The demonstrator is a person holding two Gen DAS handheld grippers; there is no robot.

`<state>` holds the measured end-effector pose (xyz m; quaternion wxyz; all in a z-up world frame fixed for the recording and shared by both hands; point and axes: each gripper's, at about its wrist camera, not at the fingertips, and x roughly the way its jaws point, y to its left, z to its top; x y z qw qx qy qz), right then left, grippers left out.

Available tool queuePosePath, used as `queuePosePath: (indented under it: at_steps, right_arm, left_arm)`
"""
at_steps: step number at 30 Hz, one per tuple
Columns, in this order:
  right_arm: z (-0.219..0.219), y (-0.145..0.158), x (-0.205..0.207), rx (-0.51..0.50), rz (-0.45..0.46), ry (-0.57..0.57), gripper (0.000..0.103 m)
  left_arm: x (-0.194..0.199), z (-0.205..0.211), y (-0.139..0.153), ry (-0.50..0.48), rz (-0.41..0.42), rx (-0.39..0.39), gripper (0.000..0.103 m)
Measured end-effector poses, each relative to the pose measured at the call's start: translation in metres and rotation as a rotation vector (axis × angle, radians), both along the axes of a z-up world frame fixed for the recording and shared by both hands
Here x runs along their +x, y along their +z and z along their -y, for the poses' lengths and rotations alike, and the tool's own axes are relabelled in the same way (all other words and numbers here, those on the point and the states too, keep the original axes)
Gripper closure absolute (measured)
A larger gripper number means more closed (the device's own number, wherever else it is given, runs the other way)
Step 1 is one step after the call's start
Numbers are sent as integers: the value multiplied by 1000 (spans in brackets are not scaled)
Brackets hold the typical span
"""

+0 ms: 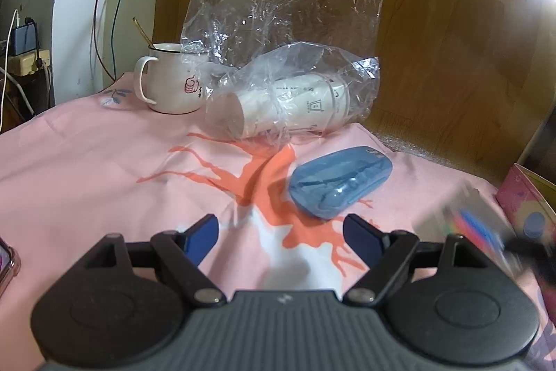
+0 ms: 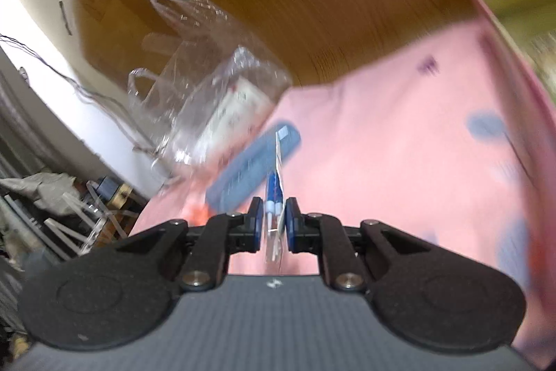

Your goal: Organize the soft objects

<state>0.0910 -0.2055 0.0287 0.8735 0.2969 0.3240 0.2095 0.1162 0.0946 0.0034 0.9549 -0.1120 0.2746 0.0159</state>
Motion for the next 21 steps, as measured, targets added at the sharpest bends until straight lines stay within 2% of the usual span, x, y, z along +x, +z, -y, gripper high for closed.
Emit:
queuePosePath:
  at_steps: [6, 10, 12, 15, 16, 18, 21]
  right_arm:
    - [25, -14, -71, 98, -24, -46, 87]
    - [39, -18, -108, 44, -9, -107, 85]
    - [42, -17, -125, -58, 15, -135, 77]
    - [34, -10, -149, -314, 94, -163, 55]
    - [33, -10, -157, -365, 125, -155, 51]
    - [24, -8, -169, -456, 179, -119, 48]
    - [14, -9, -176, -538, 245, -63, 36]
  left_arm:
    - [-6, -2, 1, -63, 31, -55, 21]
    - [-9, 5, 2, -113, 43, -44, 21]
    - [-11, 13, 3, -149, 50, -10, 21]
    - [-15, 28, 3, -211, 42, 33, 21]
    - [-16, 34, 3, -236, 27, 37, 22]
    - [-23, 48, 4, -290, -8, 18, 23]
    - [-46, 78, 8, -422, -49, -35, 24]
